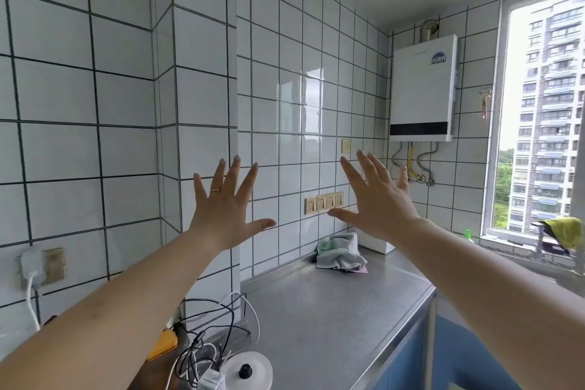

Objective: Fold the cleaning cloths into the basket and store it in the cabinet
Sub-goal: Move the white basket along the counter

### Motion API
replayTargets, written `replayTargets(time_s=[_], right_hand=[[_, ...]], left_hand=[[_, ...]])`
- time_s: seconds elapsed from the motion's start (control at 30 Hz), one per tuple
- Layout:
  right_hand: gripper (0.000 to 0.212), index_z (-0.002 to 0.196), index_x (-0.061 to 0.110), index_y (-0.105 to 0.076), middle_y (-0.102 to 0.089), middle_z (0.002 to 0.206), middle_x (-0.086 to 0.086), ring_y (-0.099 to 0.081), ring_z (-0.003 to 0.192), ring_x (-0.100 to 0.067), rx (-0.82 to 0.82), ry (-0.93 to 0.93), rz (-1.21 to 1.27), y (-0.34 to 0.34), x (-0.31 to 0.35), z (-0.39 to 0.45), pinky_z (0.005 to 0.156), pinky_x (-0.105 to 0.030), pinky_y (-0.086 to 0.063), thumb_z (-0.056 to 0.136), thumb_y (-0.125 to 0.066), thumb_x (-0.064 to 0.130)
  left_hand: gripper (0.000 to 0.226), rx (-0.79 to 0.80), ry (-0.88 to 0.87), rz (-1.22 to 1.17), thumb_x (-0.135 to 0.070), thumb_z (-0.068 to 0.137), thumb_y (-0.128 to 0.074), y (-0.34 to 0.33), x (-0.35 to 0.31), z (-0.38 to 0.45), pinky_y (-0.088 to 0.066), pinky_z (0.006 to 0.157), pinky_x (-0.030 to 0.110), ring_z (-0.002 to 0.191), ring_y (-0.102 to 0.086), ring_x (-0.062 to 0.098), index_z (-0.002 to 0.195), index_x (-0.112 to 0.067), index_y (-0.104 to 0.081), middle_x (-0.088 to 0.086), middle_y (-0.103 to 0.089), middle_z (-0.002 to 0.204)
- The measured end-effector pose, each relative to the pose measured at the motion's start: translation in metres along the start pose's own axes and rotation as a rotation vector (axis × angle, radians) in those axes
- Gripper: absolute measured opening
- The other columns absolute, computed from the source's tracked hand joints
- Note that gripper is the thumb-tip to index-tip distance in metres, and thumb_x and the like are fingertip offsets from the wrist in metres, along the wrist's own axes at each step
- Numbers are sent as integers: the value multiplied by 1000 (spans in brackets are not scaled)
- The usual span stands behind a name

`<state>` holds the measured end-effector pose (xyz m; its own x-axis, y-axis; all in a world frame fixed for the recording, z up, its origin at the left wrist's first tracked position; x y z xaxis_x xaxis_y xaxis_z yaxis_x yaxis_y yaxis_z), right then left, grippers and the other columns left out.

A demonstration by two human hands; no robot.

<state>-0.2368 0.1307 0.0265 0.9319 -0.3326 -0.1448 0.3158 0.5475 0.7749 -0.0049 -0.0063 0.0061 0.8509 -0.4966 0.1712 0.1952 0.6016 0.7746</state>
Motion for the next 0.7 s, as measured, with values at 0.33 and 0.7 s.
replayTargets(time_s=[0.33,0.7], right_hand=[[98,149,32,12,17,158,0,13,145,-18,69,-24,70,-42,-27,-51,111,-63,-1,78,-42,75],[99,149,32,10,15,158,-3,13,146,-20,250,-138,30,-115,-105,-118,111,-62,-4,78,-42,76]], left_hand=[[105,30,-101,-70,-85,71,-23,-43,-44,-11,5,112,61,143,22,29,140,-28,31,6,27,154],[105,208,-141,-176,-84,72,-28,-123,-138,-29,7,114,56,144,21,27,145,-29,24,4,25,155]])
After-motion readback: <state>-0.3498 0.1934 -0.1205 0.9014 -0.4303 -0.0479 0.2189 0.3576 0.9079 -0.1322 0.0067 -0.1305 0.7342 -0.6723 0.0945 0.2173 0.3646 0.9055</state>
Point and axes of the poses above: each hand's wrist, its own z-axis towards the middle knuckle, its own y-axis out of the back of the hand, x = y × z, the point moved 1 cm from there along z, towards the middle knuckle
